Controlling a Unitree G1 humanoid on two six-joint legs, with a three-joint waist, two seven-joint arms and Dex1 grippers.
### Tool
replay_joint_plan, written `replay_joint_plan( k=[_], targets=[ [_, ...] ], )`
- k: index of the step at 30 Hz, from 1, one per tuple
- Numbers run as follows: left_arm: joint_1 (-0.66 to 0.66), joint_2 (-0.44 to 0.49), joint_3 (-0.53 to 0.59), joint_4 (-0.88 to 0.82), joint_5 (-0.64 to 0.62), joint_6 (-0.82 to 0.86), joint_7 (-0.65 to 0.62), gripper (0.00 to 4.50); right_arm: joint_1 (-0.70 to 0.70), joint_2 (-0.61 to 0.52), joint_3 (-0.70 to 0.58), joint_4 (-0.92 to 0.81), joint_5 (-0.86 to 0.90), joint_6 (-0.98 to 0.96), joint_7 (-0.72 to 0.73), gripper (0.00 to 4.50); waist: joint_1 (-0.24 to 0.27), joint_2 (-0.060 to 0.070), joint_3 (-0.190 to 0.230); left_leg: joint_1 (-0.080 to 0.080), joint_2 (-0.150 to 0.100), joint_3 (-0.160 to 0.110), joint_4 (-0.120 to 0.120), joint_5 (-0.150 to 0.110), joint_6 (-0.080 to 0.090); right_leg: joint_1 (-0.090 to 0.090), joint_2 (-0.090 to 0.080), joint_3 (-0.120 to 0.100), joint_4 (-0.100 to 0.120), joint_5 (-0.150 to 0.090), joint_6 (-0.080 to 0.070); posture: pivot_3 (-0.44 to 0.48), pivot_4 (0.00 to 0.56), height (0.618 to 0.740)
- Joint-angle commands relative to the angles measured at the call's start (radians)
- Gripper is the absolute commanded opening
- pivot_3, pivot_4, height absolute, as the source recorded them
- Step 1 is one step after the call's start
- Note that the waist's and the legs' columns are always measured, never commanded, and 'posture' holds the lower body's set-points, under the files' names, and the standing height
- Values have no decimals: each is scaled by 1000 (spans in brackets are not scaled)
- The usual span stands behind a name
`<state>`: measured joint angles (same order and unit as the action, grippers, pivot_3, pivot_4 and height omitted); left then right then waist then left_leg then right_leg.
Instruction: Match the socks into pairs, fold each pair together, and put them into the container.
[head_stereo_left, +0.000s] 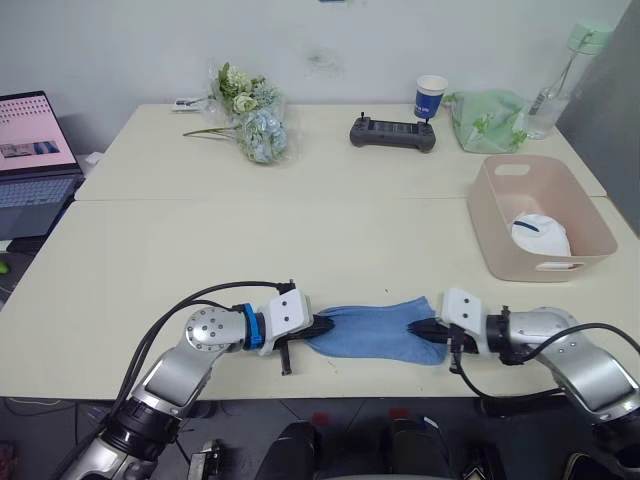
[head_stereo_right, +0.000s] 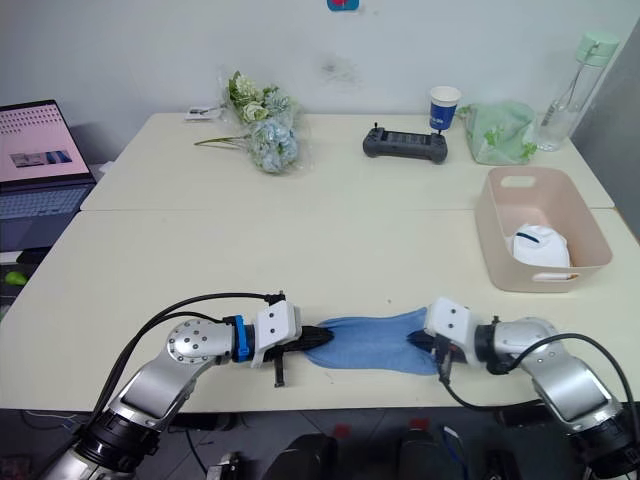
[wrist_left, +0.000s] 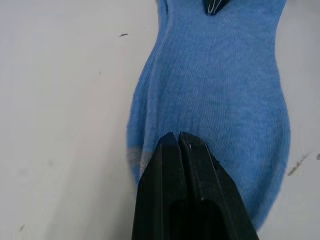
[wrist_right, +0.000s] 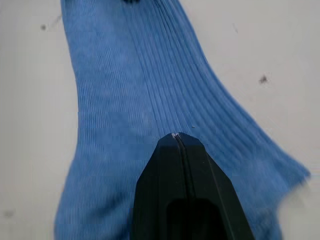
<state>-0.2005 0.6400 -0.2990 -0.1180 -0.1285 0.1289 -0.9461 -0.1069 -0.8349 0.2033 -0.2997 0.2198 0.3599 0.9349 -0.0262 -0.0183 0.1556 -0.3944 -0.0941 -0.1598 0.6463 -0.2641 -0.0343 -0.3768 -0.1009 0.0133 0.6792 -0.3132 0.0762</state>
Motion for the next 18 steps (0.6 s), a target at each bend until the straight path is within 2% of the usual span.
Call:
replay_joint_plan(
  k=[1,5,8,10,18],
  targets=[
    [15,0,48,10,-26,40,6,46,29,-26,-70,10,10,-21,14,0,-1,0,0,1,0,0,0,0,0,1,0,0,0,0,0,0,150,740],
    [36,-17,74,-58,-111,114,-15,46,66,-29,-154,-49,129,51,61,0,-2,0,0,2,0,0,-1,0,0,2,0,0,0,0,0,0,150,740],
    [45,-18,96,-123,-157,145,-23,46,37,5,-268,-91,312,240,23,0,-3,0,0,2,0,0,-1,0,0,2,0,0,0,0,0,0,150,740],
    [46,-13,107,-152,-166,149,-23,46,34,-1,-292,-79,332,283,18,0,-2,0,0,2,0,0,0,0,0,2,0,0,0,0,0,0,150,740],
    [64,40,123,-234,-177,169,-54,0,63,6,-219,2,218,252,-7,2727,-1,0,0,1,0,0,-1,0,0,2,0,0,-1,0,0,0,150,740]
  ],
)
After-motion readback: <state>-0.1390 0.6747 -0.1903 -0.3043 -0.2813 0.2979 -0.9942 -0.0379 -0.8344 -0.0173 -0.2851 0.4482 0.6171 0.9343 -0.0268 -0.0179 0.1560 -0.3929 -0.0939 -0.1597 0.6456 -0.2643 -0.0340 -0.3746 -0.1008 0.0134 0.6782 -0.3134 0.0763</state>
